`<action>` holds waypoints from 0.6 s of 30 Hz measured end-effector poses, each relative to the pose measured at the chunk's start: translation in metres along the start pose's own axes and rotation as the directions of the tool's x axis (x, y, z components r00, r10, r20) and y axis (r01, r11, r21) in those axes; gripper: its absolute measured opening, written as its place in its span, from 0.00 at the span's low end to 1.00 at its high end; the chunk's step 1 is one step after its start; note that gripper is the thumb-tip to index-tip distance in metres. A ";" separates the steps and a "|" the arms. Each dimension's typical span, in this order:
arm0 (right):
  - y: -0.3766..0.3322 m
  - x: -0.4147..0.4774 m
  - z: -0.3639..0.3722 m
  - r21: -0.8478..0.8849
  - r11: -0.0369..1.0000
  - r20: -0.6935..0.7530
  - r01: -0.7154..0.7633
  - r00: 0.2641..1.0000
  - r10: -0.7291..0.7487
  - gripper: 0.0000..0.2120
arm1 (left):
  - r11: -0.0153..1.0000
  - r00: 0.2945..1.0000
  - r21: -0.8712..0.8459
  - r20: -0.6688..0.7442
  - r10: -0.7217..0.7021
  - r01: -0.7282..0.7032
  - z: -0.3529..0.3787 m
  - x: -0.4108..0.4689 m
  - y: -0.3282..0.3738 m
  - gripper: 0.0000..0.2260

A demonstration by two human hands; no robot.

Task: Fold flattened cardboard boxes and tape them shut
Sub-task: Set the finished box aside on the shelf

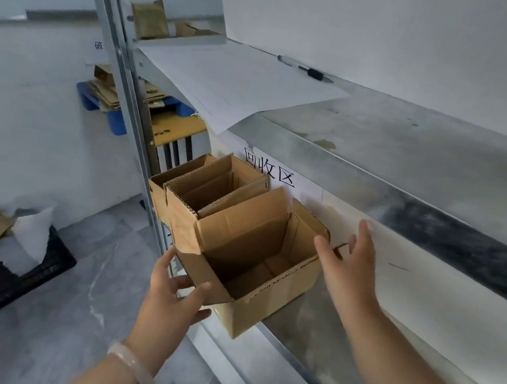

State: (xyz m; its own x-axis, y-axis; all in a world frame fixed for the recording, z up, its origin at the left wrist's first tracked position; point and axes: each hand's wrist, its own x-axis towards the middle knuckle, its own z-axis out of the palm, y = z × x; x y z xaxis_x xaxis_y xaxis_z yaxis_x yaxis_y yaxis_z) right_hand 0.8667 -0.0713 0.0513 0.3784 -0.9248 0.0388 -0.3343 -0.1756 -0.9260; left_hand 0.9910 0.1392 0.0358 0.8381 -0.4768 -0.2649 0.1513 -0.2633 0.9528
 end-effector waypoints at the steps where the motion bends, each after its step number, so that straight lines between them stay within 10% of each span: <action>1: 0.001 -0.008 0.002 0.080 0.995 -0.042 -0.061 0.997 0.065 0.41 | 0.999 0.999 0.030 0.024 0.028 -0.029 -0.003 0.001 -0.001 0.35; 8: -0.009 -0.063 0.047 0.074 0.890 0.199 -0.450 0.881 0.429 0.34 | 0.865 0.947 0.386 0.158 0.280 -0.320 -0.032 0.026 0.005 0.20; 18: -0.037 -0.068 0.084 0.251 0.885 0.189 -0.392 0.916 0.353 0.14 | 0.490 0.677 0.468 0.535 0.505 -0.735 -0.069 0.055 0.029 0.23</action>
State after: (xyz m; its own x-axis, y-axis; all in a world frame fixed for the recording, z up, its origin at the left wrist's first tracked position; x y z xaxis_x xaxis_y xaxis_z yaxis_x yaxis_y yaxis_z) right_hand 0.9256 0.0265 0.0515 0.3921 -0.8456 -0.3622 -0.2280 0.2922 -0.9288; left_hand 1.0778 0.1627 0.0591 0.3636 -0.9046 0.2224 -0.7877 -0.1711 0.5918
